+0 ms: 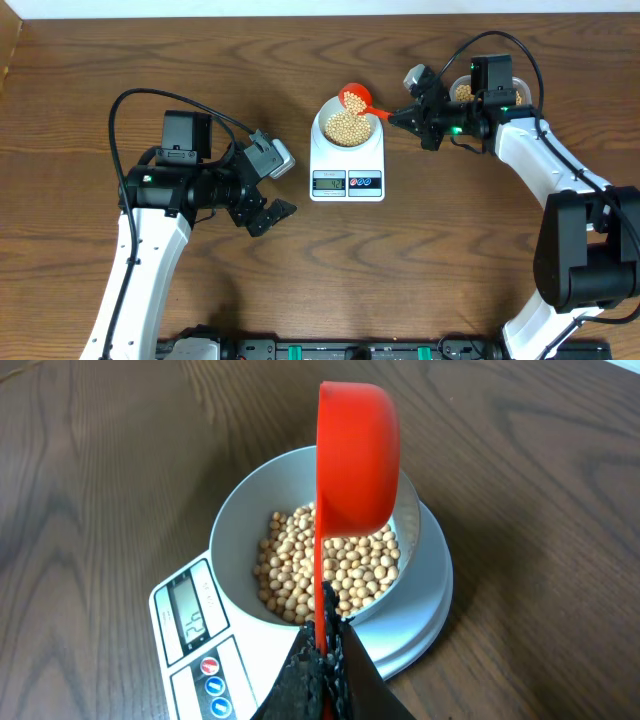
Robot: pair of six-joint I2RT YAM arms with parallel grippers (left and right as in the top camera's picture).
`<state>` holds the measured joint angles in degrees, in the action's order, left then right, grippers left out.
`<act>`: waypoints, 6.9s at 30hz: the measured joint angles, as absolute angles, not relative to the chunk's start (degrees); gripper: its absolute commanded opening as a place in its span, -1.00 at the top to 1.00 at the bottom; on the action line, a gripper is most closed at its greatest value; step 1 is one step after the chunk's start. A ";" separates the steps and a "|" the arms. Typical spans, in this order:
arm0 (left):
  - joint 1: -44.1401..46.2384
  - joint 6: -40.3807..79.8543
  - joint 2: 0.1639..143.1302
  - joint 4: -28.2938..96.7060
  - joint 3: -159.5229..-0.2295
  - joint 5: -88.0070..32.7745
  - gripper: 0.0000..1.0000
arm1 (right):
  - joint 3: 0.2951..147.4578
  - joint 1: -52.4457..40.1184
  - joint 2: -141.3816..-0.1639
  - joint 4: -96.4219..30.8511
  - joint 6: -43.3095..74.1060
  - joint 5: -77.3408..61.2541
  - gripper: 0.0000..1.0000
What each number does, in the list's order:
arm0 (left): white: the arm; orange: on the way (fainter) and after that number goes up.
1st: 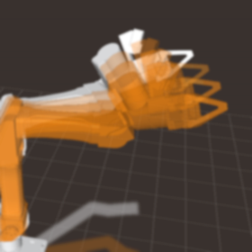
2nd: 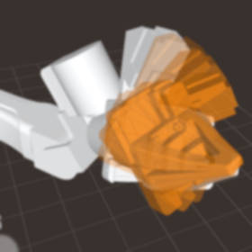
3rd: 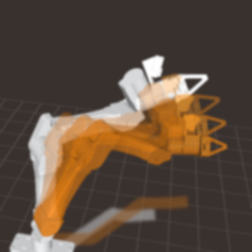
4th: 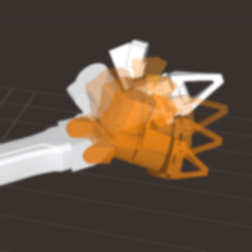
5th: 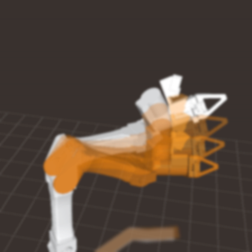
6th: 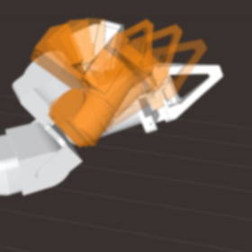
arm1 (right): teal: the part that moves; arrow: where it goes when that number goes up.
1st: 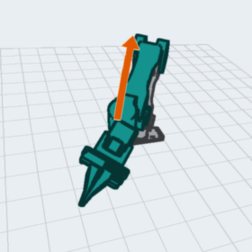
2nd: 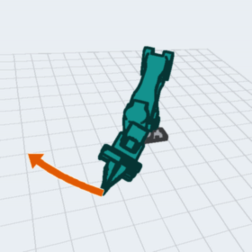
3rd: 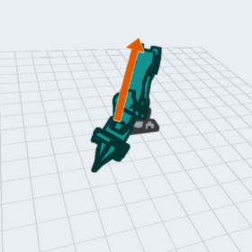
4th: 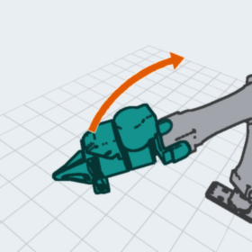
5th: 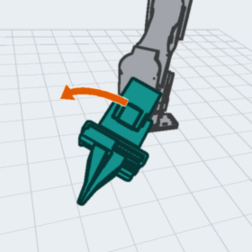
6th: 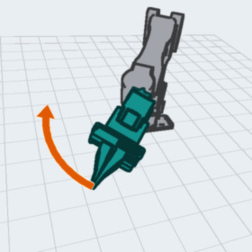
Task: Scoop item into bowl and weigh 50g on scale
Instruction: 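Tip the red scoop slowly to trickle soybeans into the bowl, then carry the red scoop right back to the soybean tub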
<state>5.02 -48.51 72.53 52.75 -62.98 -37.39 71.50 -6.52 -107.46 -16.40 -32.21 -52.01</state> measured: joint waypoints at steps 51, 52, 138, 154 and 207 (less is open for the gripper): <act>5.02 -48.51 72.53 52.75 -62.98 -37.39 -0.97 | 71.50 -6.52 -107.46 -16.38 -35.05 -51.68 0.98; 5.02 -48.51 72.53 52.75 -62.98 -37.39 -0.97 | 71.50 -6.52 -107.46 -16.38 -35.05 -51.62 0.98; 5.02 -48.51 72.53 52.77 -62.98 -37.39 -0.97 | 71.50 -6.52 -107.46 -15.99 -31.86 -50.94 0.98; 5.02 -48.51 72.53 52.77 -62.98 -37.39 -0.97 | 71.50 -6.52 -107.46 -15.68 -28.01 -51.66 0.98; 5.02 -48.51 72.53 52.75 -62.98 -37.39 -0.97 | 71.50 8.91 -107.46 -14.04 -15.35 -64.93 0.98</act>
<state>5.02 -48.51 72.53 52.75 -62.98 -37.39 71.50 8.91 -107.46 -14.04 -15.35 -64.93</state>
